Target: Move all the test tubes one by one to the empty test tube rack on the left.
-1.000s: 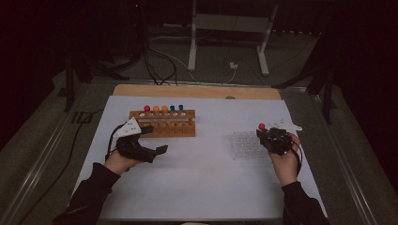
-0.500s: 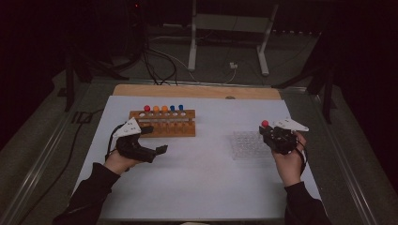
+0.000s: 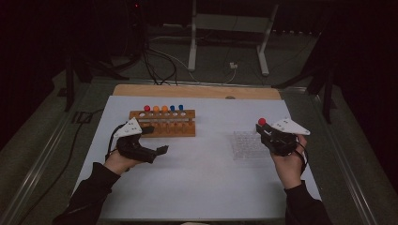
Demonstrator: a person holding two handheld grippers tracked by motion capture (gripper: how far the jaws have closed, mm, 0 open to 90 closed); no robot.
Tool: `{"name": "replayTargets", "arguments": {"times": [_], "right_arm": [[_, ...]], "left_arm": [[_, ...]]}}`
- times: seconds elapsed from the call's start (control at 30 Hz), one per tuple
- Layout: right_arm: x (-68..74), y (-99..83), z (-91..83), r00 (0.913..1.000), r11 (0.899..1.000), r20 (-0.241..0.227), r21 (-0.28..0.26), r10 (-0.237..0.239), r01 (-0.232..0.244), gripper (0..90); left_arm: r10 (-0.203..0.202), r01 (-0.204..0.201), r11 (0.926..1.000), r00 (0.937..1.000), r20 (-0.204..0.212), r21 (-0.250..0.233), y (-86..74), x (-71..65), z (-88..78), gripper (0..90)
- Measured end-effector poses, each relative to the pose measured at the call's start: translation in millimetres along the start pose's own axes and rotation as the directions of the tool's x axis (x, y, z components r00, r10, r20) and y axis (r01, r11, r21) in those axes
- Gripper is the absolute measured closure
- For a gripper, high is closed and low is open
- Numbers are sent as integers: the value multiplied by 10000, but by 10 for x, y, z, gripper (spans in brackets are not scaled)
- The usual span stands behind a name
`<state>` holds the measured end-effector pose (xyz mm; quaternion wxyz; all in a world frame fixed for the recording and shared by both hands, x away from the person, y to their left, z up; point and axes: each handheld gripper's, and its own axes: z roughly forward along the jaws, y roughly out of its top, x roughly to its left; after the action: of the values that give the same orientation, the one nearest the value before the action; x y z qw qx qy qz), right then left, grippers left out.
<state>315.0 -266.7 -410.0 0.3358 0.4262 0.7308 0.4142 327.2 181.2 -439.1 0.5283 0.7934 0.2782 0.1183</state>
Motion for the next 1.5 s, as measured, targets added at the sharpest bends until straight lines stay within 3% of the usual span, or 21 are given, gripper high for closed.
{"name": "replayTargets", "arguments": {"times": [0.3,0.57,0.87,1.13,1.5], "right_arm": [[251,75,-17,9930,9997,-1184,-257,-41,11,746],[527,74,81,9752,9997,-2199,-32,-248,247,746],[783,47,194,9552,9975,-2912,296,-533,647,746],[986,21,270,9315,9938,-3553,458,-783,1010,746],[1179,13,292,9074,9909,-4095,493,-943,1252,745]], "left_arm": [[58,-60,9999,9998,211,87,14,-40,27,35],[218,-225,9997,9985,507,121,70,-114,77,36],[428,-445,9989,9951,889,174,177,-188,155,37],[655,-683,9975,9882,1388,158,302,-295,272,37],[822,-823,9966,9733,2144,-84,406,-434,427,67]]}}
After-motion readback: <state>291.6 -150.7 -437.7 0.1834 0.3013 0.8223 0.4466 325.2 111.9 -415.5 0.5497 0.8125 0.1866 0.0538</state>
